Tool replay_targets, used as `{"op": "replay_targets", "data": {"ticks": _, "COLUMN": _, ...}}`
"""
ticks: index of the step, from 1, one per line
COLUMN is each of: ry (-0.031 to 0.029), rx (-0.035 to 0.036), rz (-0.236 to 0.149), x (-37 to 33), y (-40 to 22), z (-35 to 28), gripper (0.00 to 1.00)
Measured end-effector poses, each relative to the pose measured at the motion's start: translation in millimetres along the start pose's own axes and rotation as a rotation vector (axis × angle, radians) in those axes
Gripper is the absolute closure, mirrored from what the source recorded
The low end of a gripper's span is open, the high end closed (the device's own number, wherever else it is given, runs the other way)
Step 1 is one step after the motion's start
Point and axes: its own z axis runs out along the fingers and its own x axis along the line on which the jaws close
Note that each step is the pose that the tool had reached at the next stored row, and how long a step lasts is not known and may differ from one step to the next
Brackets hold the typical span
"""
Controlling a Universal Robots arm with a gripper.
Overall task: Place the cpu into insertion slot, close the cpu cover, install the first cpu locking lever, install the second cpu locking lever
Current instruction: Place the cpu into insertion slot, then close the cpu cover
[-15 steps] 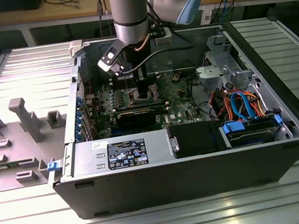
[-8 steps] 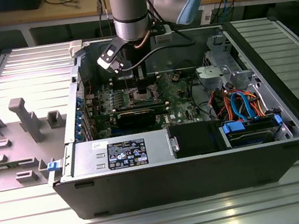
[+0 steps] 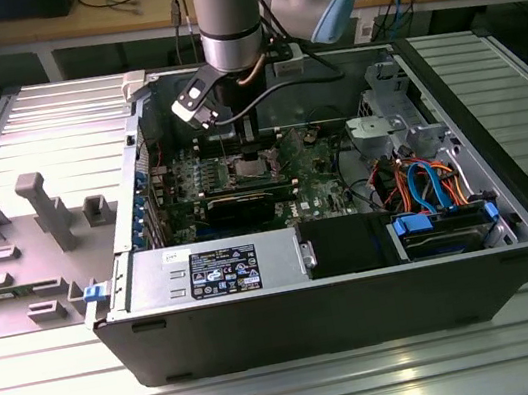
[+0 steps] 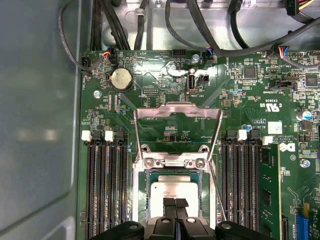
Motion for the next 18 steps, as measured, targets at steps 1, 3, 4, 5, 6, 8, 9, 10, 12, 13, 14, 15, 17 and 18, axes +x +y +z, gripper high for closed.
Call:
{"op": "replay_targets", "data": {"ticks": 1, "ry": 0.0000, "rx": 0.0000, "rz": 0.000, "x": 0.0, "y": 0.0, "z": -0.1, "gripper": 0.89}}
{"op": "replay_targets", "data": {"ticks": 3, "ry": 0.0001, "rx": 0.0000, "rz": 0.000, "x": 0.0, "y": 0.0, "z": -0.1, "gripper": 0.89}}
{"op": "replay_targets", "data": {"ticks": 4, "ry": 0.0000, "rx": 0.0001, "rz": 0.000, "x": 0.0, "y": 0.1, "z": -0.6, "gripper": 0.89}}
{"op": "replay_targets", "data": {"ticks": 5, "ry": 0.0001, "rx": 0.0002, "rz": 0.000, "x": 0.0, "y": 0.2, "z": -1.2, "gripper": 0.89}}
{"op": "replay_targets", "data": {"ticks": 6, "ry": 0.0001, "rx": 0.0002, "rz": 0.000, "x": 0.0, "y": 0.2, "z": -1.2, "gripper": 0.89}}
{"op": "replay_targets", "data": {"ticks": 8, "ry": 0.0001, "rx": 0.0002, "rz": 0.000, "x": 0.0, "y": 0.2, "z": -1.3, "gripper": 0.89}}
{"op": "replay_targets", "data": {"ticks": 9, "ry": 0.0001, "rx": 0.0003, "rz": 0.000, "x": 0.0, "y": 0.2, "z": -1.4, "gripper": 0.89}}
{"op": "replay_targets", "data": {"ticks": 10, "ry": 0.0001, "rx": 0.0003, "rz": 0.000, "x": 0.0, "y": 0.2, "z": -1.5, "gripper": 0.89}}
{"op": "replay_targets", "data": {"ticks": 12, "ry": 0.0000, "rx": 0.0003, "rz": 0.000, "x": 0.0, "y": 0.2, "z": -1.6, "gripper": 0.89}}
{"op": "replay_targets", "data": {"ticks": 13, "ry": 0.0000, "rx": 0.0003, "rz": 0.000, "x": 0.0, "y": 0.3, "z": -1.6, "gripper": 0.89}}
{"op": "replay_targets", "data": {"ticks": 14, "ry": 0.0001, "rx": 0.0003, "rz": 0.000, "x": 0.0, "y": 0.3, "z": -1.7, "gripper": 0.89}}
{"op": "replay_targets", "data": {"ticks": 15, "ry": 0.0001, "rx": 0.0003, "rz": 0.000, "x": 0.0, "y": 0.3, "z": -1.7, "gripper": 0.89}}
{"op": "replay_targets", "data": {"ticks": 17, "ry": -0.0004, "rx": 0.0013, "rz": 0.000, "x": -0.1, "y": 1.9, "z": -1.8, "gripper": 0.89}}
{"op": "replay_targets", "data": {"ticks": 18, "ry": -0.0002, "rx": 0.0021, "rz": 0.000, "x": -0.1, "y": 3.1, "z": -1.7, "gripper": 0.89}}
